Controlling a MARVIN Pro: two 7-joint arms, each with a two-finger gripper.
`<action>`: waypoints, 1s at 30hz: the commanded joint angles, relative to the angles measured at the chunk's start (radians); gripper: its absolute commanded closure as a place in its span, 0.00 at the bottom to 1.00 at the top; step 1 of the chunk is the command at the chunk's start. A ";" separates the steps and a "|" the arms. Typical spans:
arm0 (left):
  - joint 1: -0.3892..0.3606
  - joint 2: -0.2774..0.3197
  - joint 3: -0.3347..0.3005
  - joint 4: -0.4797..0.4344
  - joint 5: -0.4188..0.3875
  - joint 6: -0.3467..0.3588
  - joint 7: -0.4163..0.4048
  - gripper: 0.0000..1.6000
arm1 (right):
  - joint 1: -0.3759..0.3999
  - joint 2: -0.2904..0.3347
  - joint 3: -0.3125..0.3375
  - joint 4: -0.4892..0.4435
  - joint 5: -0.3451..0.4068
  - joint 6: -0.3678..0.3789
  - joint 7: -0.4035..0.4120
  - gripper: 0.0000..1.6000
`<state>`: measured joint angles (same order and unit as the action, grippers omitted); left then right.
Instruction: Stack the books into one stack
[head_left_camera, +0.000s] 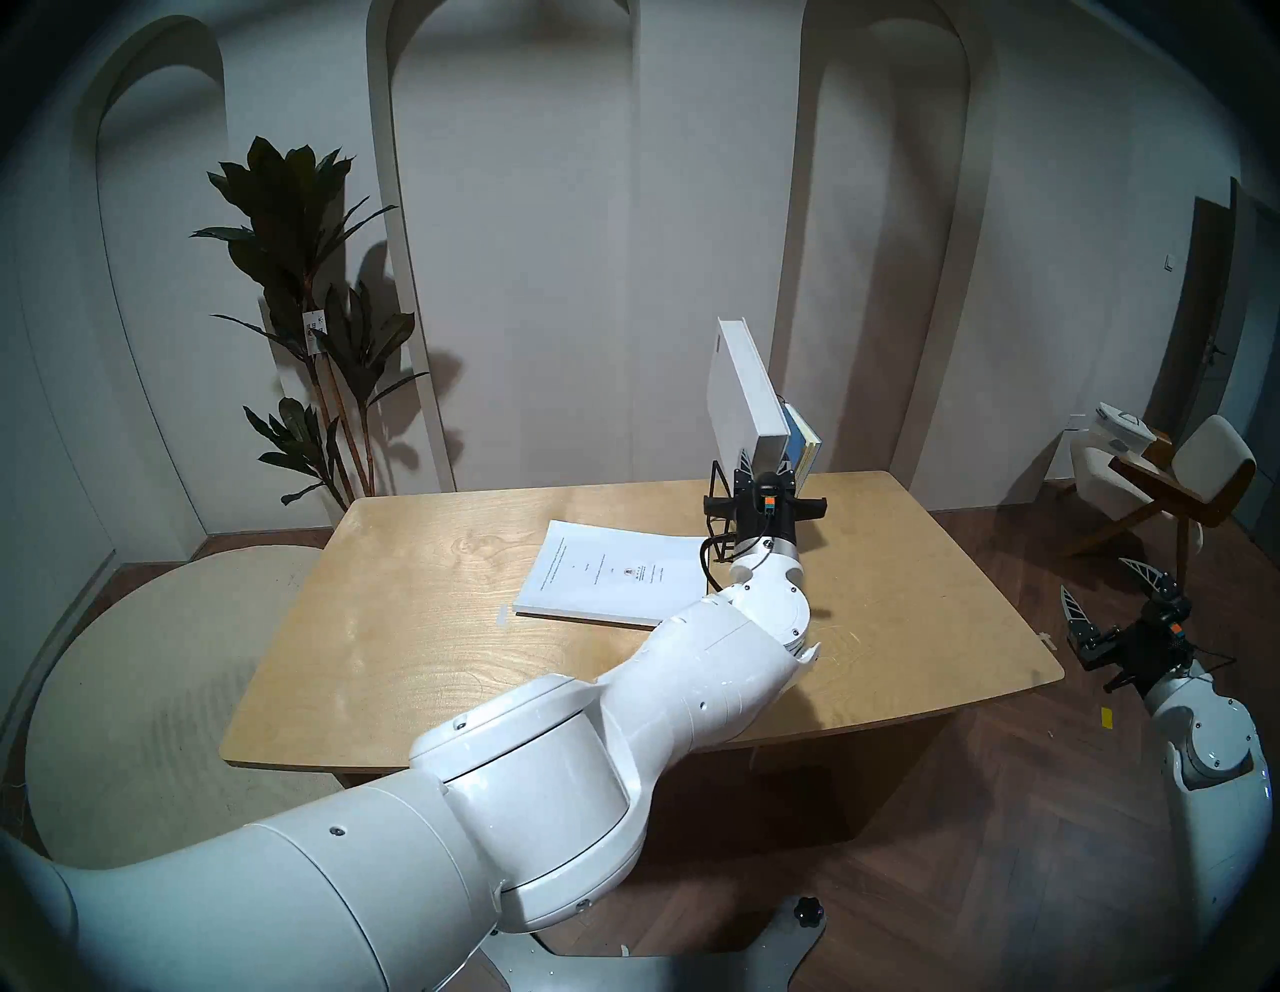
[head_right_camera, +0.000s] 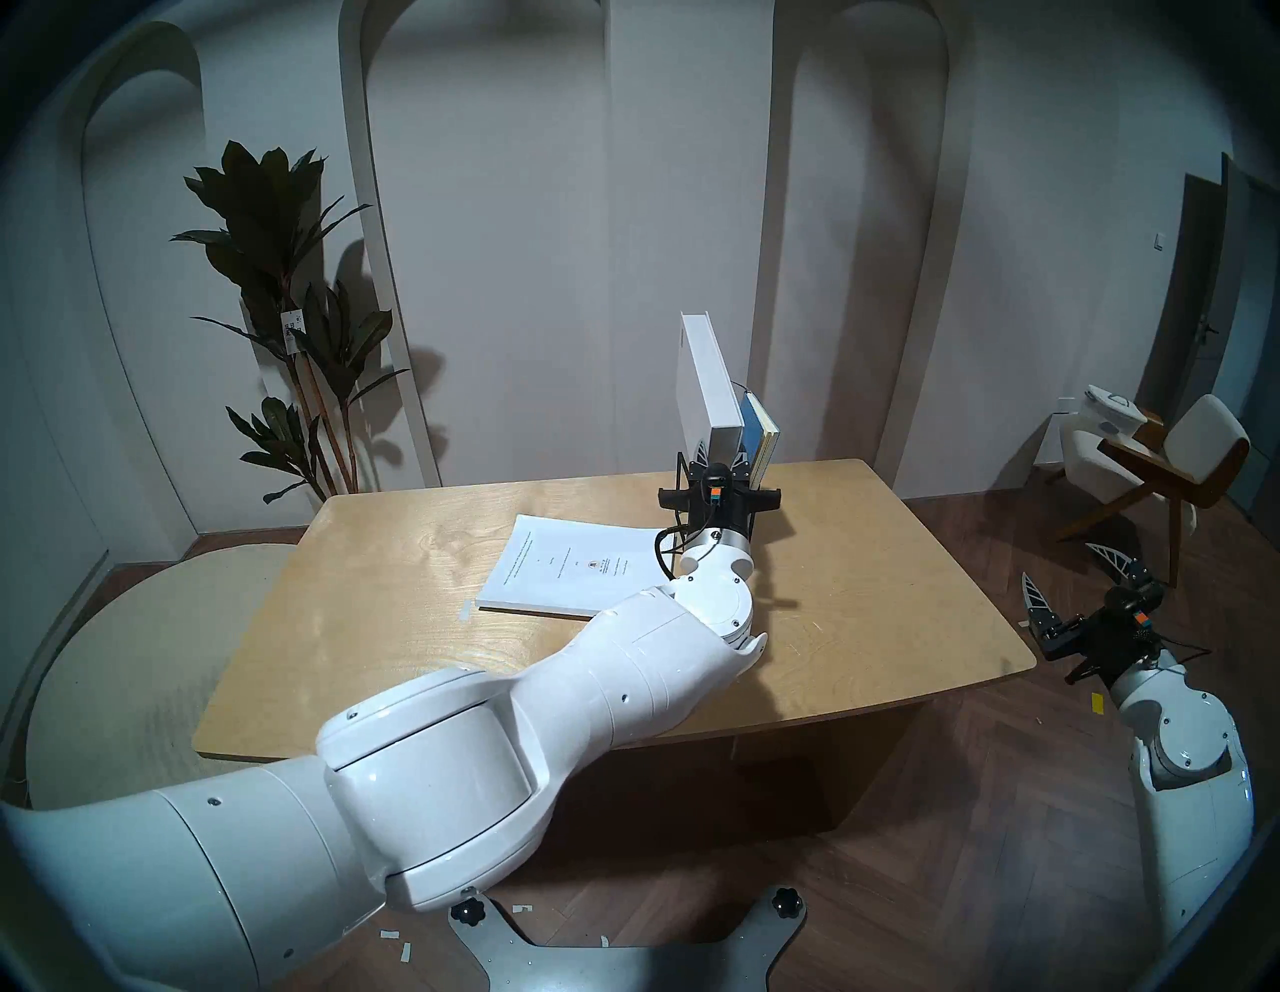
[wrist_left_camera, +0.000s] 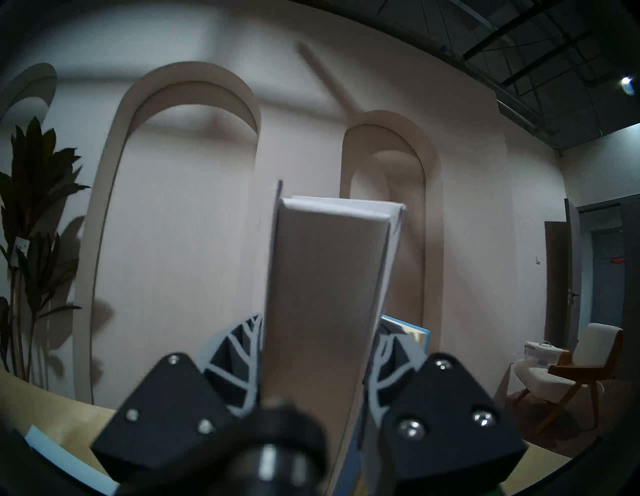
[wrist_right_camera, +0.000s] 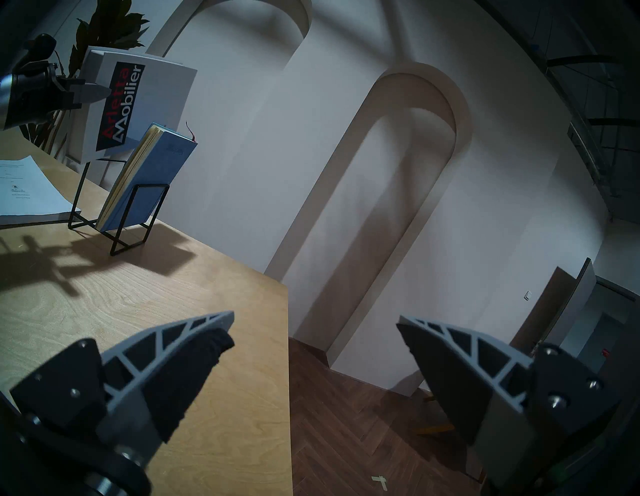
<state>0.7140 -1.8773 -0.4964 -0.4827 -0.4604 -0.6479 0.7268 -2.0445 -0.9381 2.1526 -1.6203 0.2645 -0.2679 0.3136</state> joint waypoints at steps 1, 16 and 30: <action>-0.042 0.070 0.007 -0.103 0.062 -0.070 0.079 1.00 | 0.004 0.008 0.008 -0.011 -0.001 -0.005 0.001 0.00; 0.032 0.254 0.020 -0.214 0.124 -0.072 0.187 1.00 | 0.007 0.007 0.005 -0.007 0.000 -0.004 0.000 0.00; 0.099 0.453 0.108 -0.200 0.285 -0.059 0.280 1.00 | 0.010 0.006 0.002 -0.001 0.000 -0.003 0.000 0.00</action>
<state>0.8133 -1.5435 -0.4185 -0.6780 -0.2625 -0.7138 0.9692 -2.0394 -0.9381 2.1494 -1.6121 0.2649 -0.2676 0.3131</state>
